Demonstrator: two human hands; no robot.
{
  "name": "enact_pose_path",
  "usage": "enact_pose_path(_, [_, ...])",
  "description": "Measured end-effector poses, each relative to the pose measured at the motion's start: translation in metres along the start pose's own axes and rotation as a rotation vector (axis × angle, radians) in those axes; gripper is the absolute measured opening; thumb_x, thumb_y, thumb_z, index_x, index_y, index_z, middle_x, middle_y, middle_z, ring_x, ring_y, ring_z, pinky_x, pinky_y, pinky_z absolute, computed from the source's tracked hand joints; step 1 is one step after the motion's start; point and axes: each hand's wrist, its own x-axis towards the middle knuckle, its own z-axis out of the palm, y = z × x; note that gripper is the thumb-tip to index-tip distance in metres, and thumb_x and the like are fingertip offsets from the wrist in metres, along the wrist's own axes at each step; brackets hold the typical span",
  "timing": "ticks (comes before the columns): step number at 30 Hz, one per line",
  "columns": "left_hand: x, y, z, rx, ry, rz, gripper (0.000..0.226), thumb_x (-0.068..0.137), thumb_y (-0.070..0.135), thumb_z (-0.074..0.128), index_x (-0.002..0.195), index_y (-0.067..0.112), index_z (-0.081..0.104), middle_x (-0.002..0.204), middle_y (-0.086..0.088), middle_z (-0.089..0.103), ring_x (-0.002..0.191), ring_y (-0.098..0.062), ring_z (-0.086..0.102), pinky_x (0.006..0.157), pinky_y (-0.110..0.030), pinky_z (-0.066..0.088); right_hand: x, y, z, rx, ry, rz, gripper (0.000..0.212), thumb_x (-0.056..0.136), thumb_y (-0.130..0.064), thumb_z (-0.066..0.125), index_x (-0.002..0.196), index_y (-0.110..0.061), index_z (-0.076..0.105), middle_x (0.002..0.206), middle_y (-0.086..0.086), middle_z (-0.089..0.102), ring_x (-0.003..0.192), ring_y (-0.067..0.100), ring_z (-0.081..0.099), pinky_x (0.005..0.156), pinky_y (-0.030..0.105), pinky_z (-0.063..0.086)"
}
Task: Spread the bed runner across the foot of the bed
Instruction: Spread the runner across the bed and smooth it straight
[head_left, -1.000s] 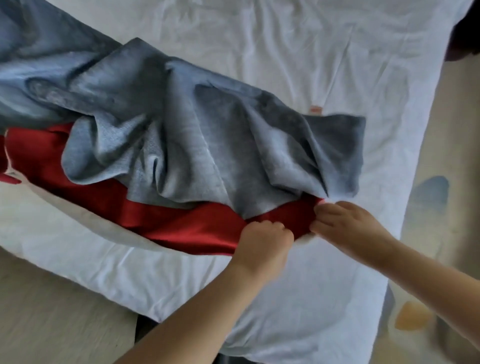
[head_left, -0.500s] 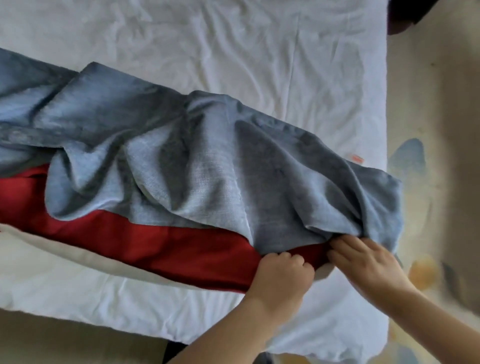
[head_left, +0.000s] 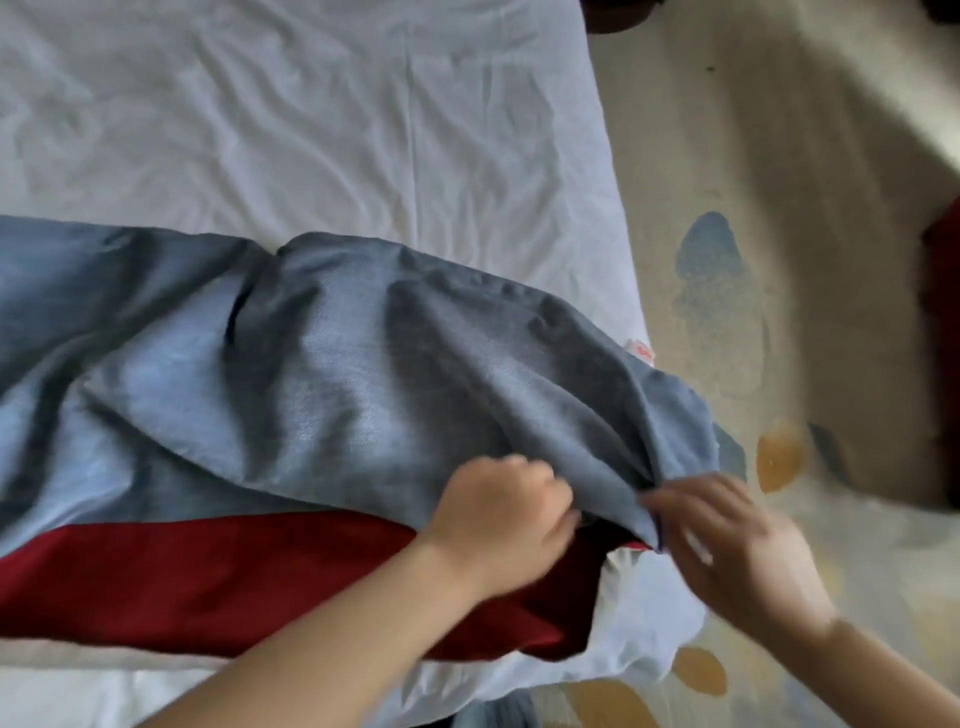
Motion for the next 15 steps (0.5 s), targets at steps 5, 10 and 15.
enact_pose_path(5, [0.075,-0.034,-0.024,0.043,0.018,-0.163,0.016,0.087,0.011,0.053,0.094,0.017,0.066,0.087,0.001,0.064,0.073,-0.023,0.06,0.053,-0.033,0.048,0.068,0.049,-0.002,-0.081,-0.074,0.467,0.044,0.082,-0.012,0.065,0.124,-0.023,0.058,0.122,0.003,0.058,0.091,0.03,0.064,0.058,0.03,0.044])
enact_pose_path(10, [0.133,-0.059,-0.015,0.225,-0.039,-0.18,0.045,0.082,0.01,0.068,0.123,0.018,0.052,0.123,0.002,0.054,0.105,-0.021,0.056,0.065,-0.032,0.048,0.108,0.071,0.023,0.014,-0.44,0.644,0.052,0.085,-0.023,0.061,0.133,-0.019,0.044,0.12,0.01,0.059,0.103,0.031,0.06,0.069,0.033,0.044])
enact_pose_path(15, [0.151,-0.077,0.003,0.254,-0.055,-0.088,0.052,0.066,0.009,0.08,0.114,0.015,0.061,0.112,-0.002,0.063,0.107,-0.023,0.058,0.083,-0.036,0.052,0.118,0.078,0.039,0.047,-0.328,0.579,0.015,0.085,-0.016,0.055,0.096,-0.021,0.063,0.09,0.003,0.068,0.078,0.028,0.061,0.056,0.032,0.044])
